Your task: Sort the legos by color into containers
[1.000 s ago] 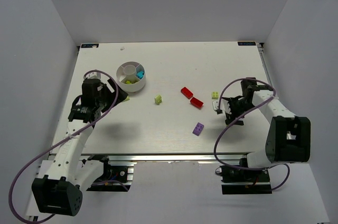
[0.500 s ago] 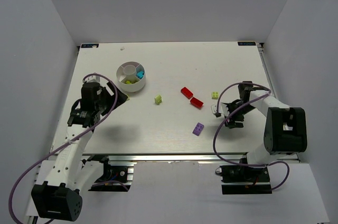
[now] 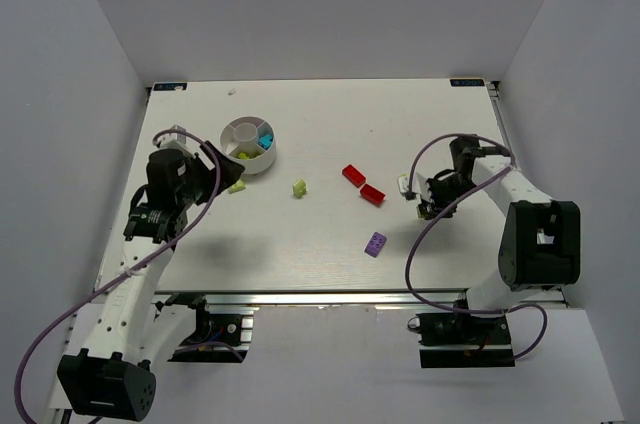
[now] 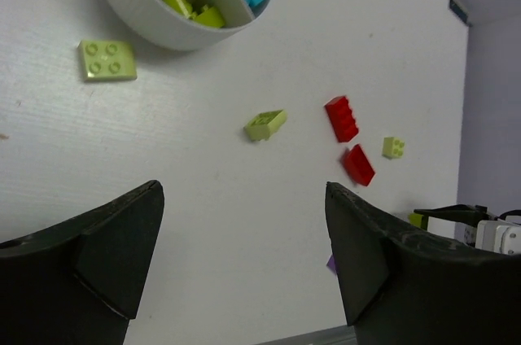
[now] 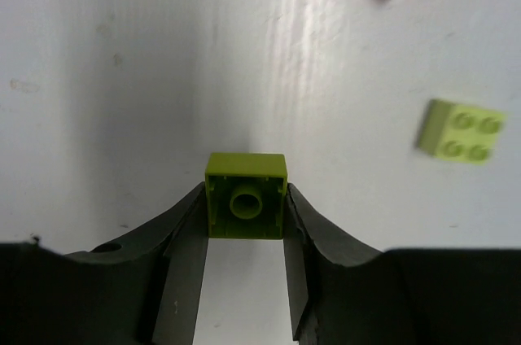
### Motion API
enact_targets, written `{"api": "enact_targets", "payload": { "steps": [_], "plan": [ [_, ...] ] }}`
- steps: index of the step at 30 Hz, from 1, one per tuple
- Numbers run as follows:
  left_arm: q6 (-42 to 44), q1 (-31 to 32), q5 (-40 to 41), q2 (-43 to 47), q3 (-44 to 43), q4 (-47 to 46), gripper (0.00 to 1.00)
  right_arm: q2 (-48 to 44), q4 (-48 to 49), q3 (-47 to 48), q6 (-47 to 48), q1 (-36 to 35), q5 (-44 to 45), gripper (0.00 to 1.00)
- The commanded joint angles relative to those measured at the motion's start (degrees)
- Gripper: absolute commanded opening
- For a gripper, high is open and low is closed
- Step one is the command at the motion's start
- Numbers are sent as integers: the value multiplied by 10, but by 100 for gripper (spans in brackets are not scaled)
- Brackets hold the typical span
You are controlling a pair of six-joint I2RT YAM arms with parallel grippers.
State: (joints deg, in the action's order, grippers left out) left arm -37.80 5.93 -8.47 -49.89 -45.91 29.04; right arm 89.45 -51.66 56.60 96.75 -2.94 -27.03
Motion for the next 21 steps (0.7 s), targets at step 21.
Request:
{"api": "enact_targets", "payload": {
  "steps": [21],
  "plan": [
    [-112,23,-212,-164,-23,-278,62,89,404,227,-589,-304,-160,0]
  ]
}}
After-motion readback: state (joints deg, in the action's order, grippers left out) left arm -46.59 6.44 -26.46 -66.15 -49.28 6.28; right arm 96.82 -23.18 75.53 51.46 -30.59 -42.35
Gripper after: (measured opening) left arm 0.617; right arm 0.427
